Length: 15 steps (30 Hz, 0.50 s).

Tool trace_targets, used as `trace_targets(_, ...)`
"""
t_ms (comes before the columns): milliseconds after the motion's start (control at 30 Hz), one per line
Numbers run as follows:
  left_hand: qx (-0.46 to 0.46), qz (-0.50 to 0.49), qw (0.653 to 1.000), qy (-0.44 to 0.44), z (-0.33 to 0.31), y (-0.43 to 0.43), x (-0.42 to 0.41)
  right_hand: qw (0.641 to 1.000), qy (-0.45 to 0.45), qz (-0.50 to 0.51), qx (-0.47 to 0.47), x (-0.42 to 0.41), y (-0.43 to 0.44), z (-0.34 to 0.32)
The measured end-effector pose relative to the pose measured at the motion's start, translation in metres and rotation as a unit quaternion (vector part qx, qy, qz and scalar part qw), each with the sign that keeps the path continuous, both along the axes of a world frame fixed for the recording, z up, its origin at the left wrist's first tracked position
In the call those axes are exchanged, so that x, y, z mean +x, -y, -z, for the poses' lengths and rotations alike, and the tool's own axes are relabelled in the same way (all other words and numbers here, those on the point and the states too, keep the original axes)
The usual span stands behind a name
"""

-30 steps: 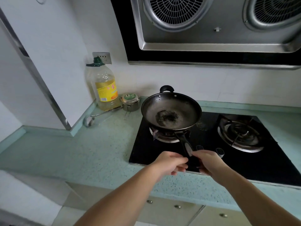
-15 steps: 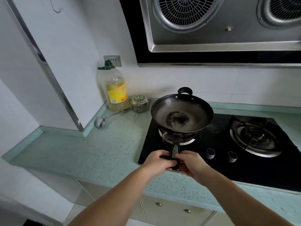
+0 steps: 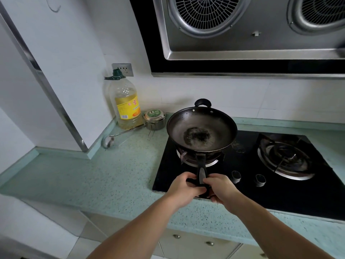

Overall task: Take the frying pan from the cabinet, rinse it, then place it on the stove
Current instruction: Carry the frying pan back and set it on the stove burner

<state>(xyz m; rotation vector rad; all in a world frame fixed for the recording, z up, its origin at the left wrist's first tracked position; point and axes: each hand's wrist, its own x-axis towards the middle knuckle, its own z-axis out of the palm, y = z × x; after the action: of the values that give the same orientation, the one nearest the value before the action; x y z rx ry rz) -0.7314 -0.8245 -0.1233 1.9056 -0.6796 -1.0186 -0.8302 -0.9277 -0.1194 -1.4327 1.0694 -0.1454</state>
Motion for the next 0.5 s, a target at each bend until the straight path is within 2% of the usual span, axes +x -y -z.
trace_targets(500, -0.016, -0.012, 1.000, -0.006, -0.0028, 0.0024, -0.0097, 0.999, -0.024, -0.005, -0.037, 0.0002, 0.0017, -0.0026)
